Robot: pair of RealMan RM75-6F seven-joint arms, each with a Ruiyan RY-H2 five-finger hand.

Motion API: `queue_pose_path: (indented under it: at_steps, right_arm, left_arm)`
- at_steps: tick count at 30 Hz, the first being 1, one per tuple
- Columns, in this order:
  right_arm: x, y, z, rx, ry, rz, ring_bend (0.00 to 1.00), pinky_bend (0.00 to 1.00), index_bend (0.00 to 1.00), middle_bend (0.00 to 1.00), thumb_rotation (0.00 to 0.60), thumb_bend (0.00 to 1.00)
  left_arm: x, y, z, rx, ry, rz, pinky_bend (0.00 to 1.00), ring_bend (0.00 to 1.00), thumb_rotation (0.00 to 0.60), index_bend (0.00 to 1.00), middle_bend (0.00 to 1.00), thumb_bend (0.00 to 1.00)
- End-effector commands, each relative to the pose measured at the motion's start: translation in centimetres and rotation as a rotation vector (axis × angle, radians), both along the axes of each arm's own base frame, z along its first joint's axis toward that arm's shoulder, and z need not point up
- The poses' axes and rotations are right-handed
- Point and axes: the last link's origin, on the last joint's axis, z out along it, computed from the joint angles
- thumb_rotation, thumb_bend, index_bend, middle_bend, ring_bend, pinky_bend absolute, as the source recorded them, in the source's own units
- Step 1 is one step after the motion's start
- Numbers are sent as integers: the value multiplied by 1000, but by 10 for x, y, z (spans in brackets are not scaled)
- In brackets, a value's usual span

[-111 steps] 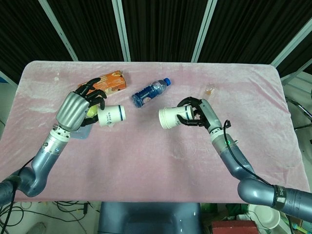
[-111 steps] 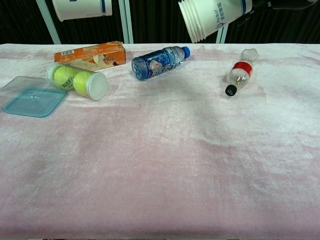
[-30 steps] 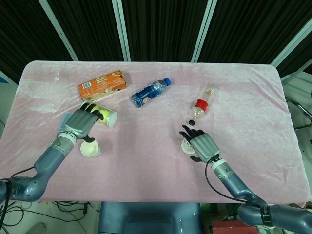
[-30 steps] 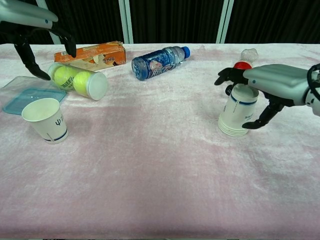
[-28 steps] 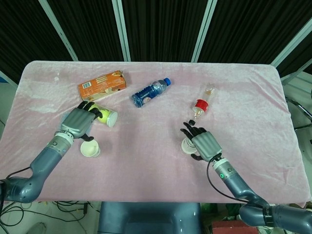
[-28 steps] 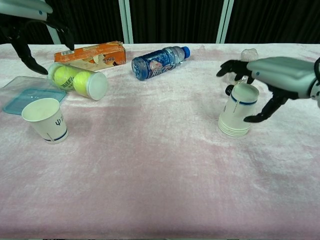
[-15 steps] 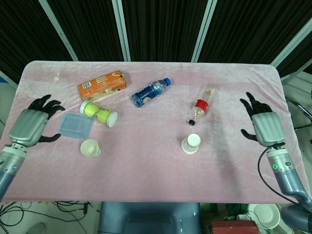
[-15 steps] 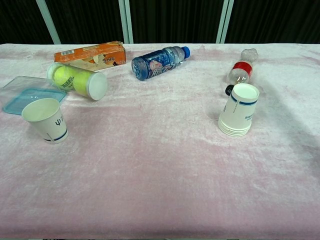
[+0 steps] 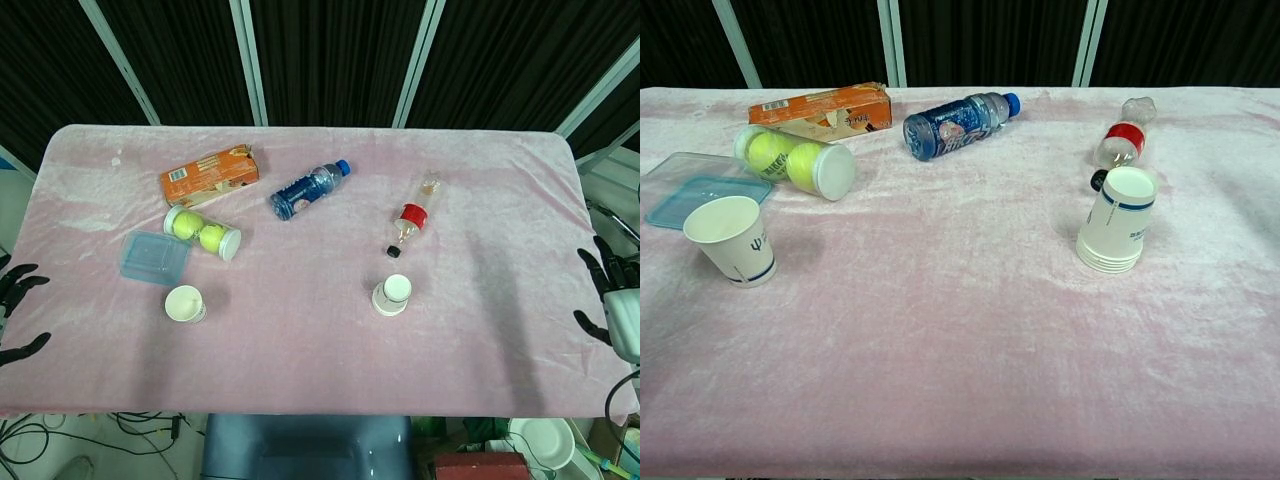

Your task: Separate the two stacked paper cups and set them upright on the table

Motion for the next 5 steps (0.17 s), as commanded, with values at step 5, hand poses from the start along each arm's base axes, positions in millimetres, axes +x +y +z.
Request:
queue_pose_path:
  at_steps: [5]
  right_arm:
    - [6,27,-10,15,0,30,186,232,132,0,600,110]
  left_arm:
    - [-23,-14,-19,-1,-35,13,27,0,600,226,154,162]
